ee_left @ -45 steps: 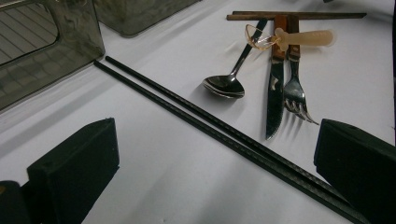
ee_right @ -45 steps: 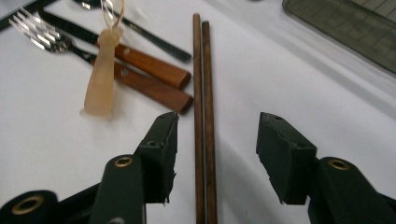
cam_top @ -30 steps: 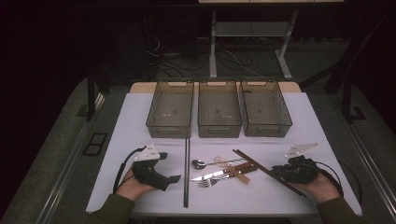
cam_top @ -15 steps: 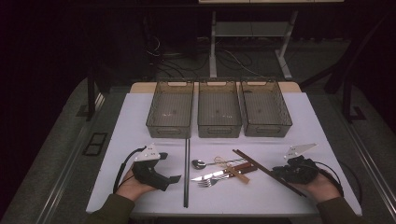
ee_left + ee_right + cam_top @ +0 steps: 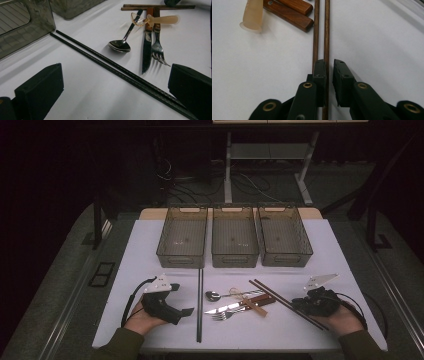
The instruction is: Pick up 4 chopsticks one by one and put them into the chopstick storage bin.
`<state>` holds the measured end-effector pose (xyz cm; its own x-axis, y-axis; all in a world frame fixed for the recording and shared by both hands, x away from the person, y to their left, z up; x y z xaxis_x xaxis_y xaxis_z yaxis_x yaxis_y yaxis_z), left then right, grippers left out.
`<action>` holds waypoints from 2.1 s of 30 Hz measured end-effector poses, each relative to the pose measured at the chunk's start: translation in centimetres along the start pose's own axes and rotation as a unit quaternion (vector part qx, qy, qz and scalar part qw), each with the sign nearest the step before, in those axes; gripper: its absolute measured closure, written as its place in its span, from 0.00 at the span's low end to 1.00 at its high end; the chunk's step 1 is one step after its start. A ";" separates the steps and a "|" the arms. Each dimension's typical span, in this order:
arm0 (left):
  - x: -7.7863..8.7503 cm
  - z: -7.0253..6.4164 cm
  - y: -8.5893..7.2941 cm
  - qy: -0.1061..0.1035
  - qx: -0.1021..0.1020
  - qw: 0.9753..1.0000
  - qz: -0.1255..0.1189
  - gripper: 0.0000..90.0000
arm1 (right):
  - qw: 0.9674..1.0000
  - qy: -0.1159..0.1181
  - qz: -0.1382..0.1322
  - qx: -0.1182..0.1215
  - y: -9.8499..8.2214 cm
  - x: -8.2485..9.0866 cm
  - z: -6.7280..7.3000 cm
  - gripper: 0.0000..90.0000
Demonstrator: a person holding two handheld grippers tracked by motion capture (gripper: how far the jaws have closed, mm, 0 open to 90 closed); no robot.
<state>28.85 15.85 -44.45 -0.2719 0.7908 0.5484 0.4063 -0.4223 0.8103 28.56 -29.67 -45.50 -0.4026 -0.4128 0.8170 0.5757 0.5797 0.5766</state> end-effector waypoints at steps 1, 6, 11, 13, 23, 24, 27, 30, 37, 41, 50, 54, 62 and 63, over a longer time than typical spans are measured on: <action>0.0 0.0 0.0 0.000 0.000 1.000 0.000 0.00 | 1.000 -0.001 -0.001 0.005 0.0 0.0 0.0 0.89; 0.0 0.0 0.0 0.000 -0.001 1.000 0.002 0.00 | 1.000 -0.017 -0.001 0.023 -0.1 0.0 0.4 0.90; -0.1 0.0 0.0 0.000 -0.002 1.000 0.002 0.00 | 0.999 -0.019 0.003 0.026 0.0 -0.1 0.5 0.92; -0.1 0.0 0.0 0.000 -0.002 1.000 0.002 0.00 | 0.999 -0.020 0.004 0.026 0.0 -0.1 0.5 0.93; -0.1 0.0 0.0 0.000 -0.001 1.000 0.001 0.00 | 1.000 -0.023 0.007 0.018 0.1 -0.1 0.5 0.95; -0.1 0.0 0.0 0.000 -0.001 1.000 0.001 0.00 | 1.000 -0.025 0.007 0.018 0.1 -0.1 0.6 0.95; -0.1 0.0 0.0 -0.001 -0.002 1.000 0.002 0.00 | 1.000 -0.024 0.007 0.014 0.1 -0.1 0.5 0.95; -0.1 0.0 0.0 -0.001 -0.002 1.000 0.001 0.00 | 1.000 -0.019 0.007 0.012 0.2 0.0 0.4 0.95; -0.1 0.0 0.0 -0.002 0.001 1.000 0.000 0.00 | 1.000 -0.023 -0.004 0.006 0.3 0.3 0.2 0.95; -0.1 0.0 0.0 -0.001 0.001 1.000 0.000 0.00 | 1.000 -0.022 -0.012 0.006 0.4 0.6 0.0 0.95; -0.1 0.0 0.0 -0.002 0.001 1.000 0.000 0.00 | 1.000 -0.011 -0.014 0.000 0.4 0.7 -0.1 0.95; -0.1 0.0 0.0 -0.002 0.000 1.000 -0.001 0.00 | 1.000 -0.006 -0.025 -0.009 0.5 1.0 -0.4 0.95; -0.1 0.0 0.0 -0.002 -0.001 1.000 0.000 0.00 | 0.999 0.002 -0.052 -0.017 0.7 1.8 -0.5 0.95; -0.1 0.0 0.0 -0.002 0.000 1.000 -0.001 0.00 | 0.998 0.002 -0.055 -0.016 0.7 1.9 -0.5 0.95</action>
<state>28.86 15.76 -44.53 -0.2688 0.7930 0.5468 0.4053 -0.4218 0.8110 28.56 -30.33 -43.54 -0.4612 -0.4764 0.7486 0.5511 0.5075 0.6624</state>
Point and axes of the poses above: each handheld gripper's, and its own axes: x roughly backward along the jaws, y roughly out of its top, z roughly to its left, the point moved 2 cm from there along -x, roughly forward along the jaws, and after that the axes turned 6 degrees about -y, right-handed, at the moved point
